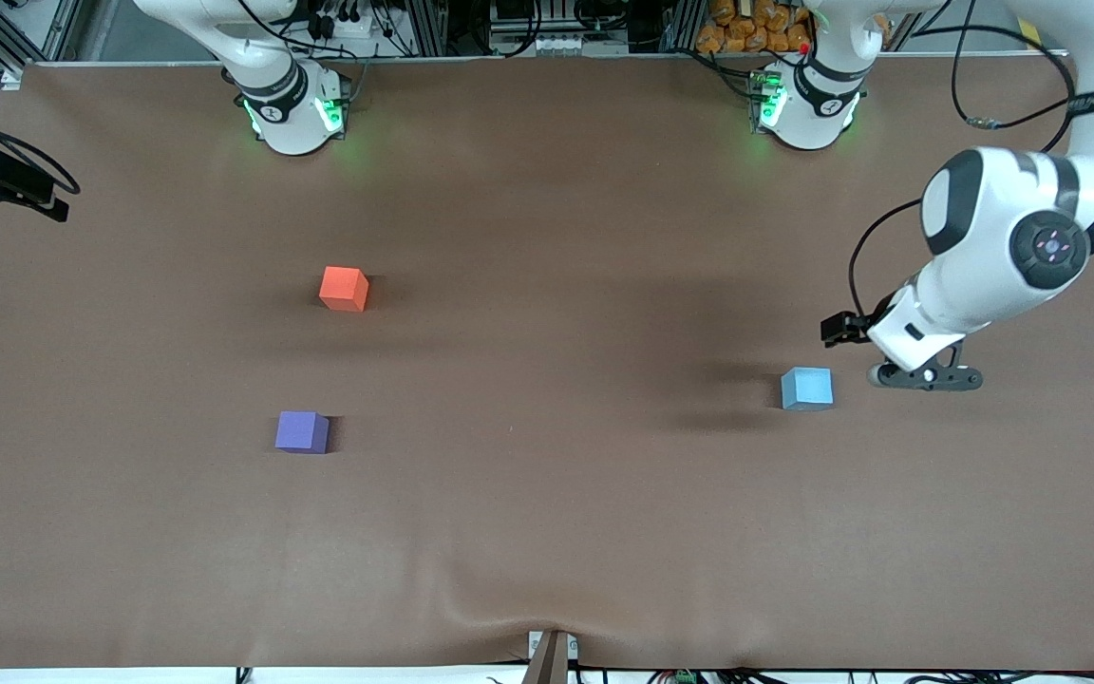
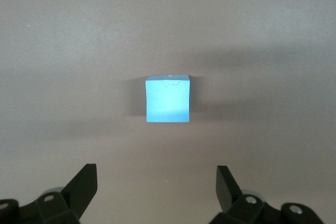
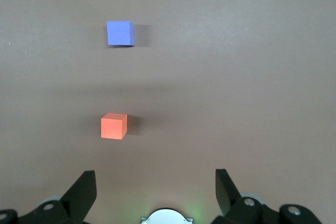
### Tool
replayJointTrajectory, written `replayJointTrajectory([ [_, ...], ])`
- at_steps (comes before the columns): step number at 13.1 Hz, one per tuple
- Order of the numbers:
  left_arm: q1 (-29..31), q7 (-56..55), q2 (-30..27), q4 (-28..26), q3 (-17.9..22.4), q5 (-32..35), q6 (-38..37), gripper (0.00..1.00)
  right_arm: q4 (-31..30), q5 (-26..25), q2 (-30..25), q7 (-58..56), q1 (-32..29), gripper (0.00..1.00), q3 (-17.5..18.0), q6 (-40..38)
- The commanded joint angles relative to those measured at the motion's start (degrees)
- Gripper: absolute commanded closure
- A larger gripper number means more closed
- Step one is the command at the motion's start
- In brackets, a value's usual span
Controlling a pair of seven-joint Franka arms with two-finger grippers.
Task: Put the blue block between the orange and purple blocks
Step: 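Move the left gripper down over the light-blue cube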
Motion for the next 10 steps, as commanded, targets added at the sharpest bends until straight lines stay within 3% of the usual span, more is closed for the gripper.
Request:
replayJointTrajectory([
  [1,0.43,0.33,3.65,-0.43,-0.28,3.37,4.18,0.00,-0.56,-0.40,-0.16,0.16,-1.44,0.00,0.72,-0.66],
  [10,0.61,0.33,11.93,-1.14,-0.10,4.00,14.31,0.00,-1.09,-0.40,0.10,-0.02,-2.14,0.00,0.72,-0.58],
])
